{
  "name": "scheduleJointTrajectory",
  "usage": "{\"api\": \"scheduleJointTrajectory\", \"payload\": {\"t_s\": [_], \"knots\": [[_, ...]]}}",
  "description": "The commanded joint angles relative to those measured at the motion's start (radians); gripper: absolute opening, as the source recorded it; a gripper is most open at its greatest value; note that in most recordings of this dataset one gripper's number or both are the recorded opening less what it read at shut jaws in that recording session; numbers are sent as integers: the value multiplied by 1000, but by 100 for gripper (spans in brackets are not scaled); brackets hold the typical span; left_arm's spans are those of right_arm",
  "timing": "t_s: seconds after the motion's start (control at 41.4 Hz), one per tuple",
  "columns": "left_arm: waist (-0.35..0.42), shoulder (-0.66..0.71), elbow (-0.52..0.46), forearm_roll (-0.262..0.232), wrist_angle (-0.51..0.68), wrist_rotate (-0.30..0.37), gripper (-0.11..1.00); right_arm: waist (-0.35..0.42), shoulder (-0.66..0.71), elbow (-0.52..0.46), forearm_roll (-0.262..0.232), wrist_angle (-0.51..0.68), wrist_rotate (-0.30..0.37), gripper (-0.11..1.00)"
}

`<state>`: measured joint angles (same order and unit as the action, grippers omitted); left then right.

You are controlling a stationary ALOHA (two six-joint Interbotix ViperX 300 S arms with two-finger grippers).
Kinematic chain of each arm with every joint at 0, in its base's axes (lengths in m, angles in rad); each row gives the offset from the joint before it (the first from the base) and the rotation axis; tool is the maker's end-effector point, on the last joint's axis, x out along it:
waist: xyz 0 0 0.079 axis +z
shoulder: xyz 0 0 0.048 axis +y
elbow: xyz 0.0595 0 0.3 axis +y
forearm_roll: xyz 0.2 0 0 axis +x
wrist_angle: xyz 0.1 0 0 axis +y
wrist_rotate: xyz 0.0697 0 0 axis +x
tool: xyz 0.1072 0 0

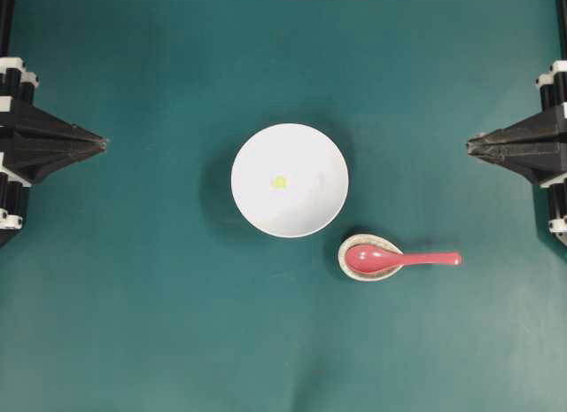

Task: Scoop the yellow hexagonal prism block from the bowl with a spoon using the right arm.
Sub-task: 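Move the right gripper toward the pink spoon handle on the rest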

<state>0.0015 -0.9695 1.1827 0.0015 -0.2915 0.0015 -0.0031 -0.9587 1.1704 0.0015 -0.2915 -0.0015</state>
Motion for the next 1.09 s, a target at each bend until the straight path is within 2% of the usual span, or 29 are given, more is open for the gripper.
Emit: {"api": "scheduleJointTrajectory", "payload": {"t_s": [0.0,0.048,0.097,0.459,0.532,0.653,0.701,0.75,0.871,1.064], "knots": [[5,15,-17,6,8,-3,0,-2,0,-15,2,-3,3,0],[5,5,-21,8,5,-3,2,-2,0,-25,2,-3,5,0],[5,-2,-23,8,5,-3,-1,-3,-2,-26,3,-2,5,0],[5,-5,-23,8,32,-3,0,-2,-2,-31,6,48,14,2],[5,-5,-25,8,32,-5,-1,-2,-2,-31,12,52,25,16],[5,-5,-23,8,32,-5,0,-2,8,-26,12,52,37,51],[5,-5,-23,8,32,-5,-1,-2,12,-26,12,49,37,59],[5,-5,-23,8,32,-5,0,-2,21,-23,14,48,40,61],[5,-5,-23,8,32,-5,0,-2,63,-14,15,21,52,57],[5,-5,-23,6,32,-3,-1,12,178,12,20,-95,71,57]]}}
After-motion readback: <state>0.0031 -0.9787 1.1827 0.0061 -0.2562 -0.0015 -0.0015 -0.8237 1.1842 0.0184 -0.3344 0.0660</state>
